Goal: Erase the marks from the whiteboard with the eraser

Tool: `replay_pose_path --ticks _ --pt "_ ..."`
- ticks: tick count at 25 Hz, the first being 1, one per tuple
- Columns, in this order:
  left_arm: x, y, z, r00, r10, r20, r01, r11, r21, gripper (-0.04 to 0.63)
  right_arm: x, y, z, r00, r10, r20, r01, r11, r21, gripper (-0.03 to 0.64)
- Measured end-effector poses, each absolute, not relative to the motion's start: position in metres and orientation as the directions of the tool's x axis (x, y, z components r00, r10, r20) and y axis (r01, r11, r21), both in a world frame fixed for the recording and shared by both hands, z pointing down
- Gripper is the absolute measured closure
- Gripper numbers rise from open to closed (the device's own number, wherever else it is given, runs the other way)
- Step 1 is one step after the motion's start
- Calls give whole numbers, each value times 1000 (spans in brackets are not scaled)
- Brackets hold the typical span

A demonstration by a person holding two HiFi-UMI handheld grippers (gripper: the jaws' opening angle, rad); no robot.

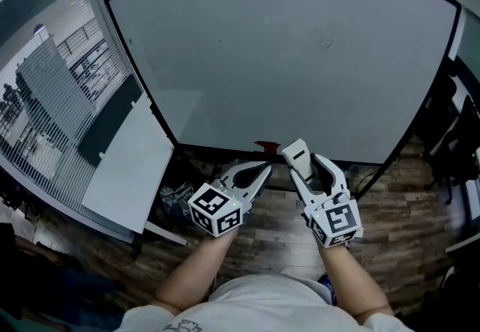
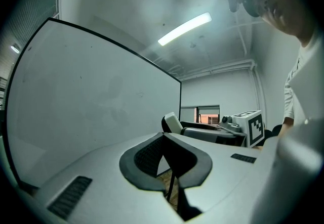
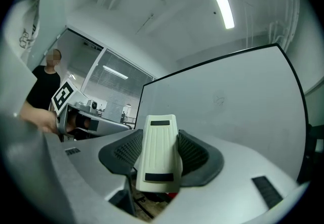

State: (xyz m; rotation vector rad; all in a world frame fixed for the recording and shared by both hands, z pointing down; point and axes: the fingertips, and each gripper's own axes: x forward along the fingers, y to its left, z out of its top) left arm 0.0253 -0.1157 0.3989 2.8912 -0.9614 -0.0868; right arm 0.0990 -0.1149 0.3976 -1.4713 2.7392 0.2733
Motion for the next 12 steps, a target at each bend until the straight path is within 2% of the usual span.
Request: replay_pose_path --ticks 12 --pt "-42 -67 405 824 -565 -35 -559 -822 108 589 33 -63 406 -515 -851 -101 -856 503 122 385"
